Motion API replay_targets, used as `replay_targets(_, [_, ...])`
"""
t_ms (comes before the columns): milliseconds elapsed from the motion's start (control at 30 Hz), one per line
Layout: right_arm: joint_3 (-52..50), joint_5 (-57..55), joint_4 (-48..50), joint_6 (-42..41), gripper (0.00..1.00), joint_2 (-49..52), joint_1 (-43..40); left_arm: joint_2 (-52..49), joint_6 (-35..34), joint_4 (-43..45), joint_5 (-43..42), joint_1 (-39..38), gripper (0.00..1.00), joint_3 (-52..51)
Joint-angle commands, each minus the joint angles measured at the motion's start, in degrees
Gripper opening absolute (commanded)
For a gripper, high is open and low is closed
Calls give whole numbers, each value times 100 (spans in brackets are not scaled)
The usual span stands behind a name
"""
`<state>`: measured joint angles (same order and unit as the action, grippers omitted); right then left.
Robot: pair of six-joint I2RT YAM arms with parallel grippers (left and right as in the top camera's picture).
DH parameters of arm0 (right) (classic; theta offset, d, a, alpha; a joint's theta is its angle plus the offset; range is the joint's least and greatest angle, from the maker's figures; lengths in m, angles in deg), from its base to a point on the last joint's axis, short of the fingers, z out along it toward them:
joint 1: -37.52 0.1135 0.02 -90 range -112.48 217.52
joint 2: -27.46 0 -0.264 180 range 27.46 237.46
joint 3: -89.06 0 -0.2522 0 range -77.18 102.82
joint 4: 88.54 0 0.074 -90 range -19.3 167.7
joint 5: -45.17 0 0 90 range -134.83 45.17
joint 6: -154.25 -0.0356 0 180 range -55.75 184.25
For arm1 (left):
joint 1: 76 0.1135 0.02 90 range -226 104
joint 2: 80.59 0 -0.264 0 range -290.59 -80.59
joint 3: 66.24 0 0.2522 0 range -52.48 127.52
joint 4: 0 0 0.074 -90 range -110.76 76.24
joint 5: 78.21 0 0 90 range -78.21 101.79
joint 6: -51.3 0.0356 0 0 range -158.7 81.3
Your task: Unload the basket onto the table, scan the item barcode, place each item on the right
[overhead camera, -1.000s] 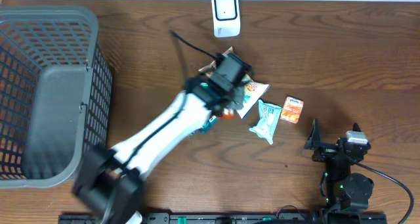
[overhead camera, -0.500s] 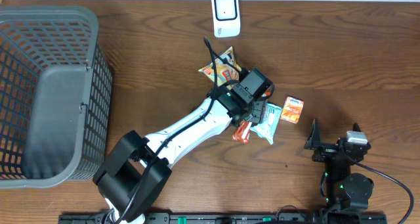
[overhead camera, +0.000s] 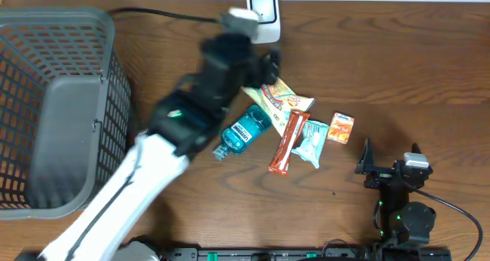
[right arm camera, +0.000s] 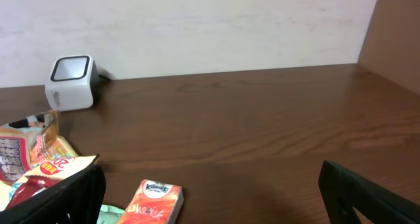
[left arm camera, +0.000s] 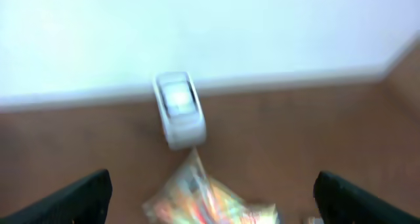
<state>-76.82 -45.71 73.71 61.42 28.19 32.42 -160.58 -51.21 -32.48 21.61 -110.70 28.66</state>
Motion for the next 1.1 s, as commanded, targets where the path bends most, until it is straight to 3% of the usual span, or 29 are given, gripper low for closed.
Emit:
replay_targets(0, [-4,-26,-17,-79,99,-17,33,551,997,444,273,562,98,129])
replay_targets(167, [-4,-26,-15,-79,99,-17,33,975,2162,1097,610,1517,98,129])
replay_targets(367, [-4,-26,-15,-79,99,-17,33,970,2959,-203,1174,1952,98,120])
replay_targets(533, [-4,-26,-15,-79,99,-17,33,1115,2911,-184,1117,1989,98,-31])
replay_targets(700, [-4,-26,-15,-79,99,-17,33,1412,2741,-407,396,1991,98,-181])
replay_targets(1067, [-4,-26,-15,-79,99,-17,33,3115,2745,151,-785,1991,98,-1709])
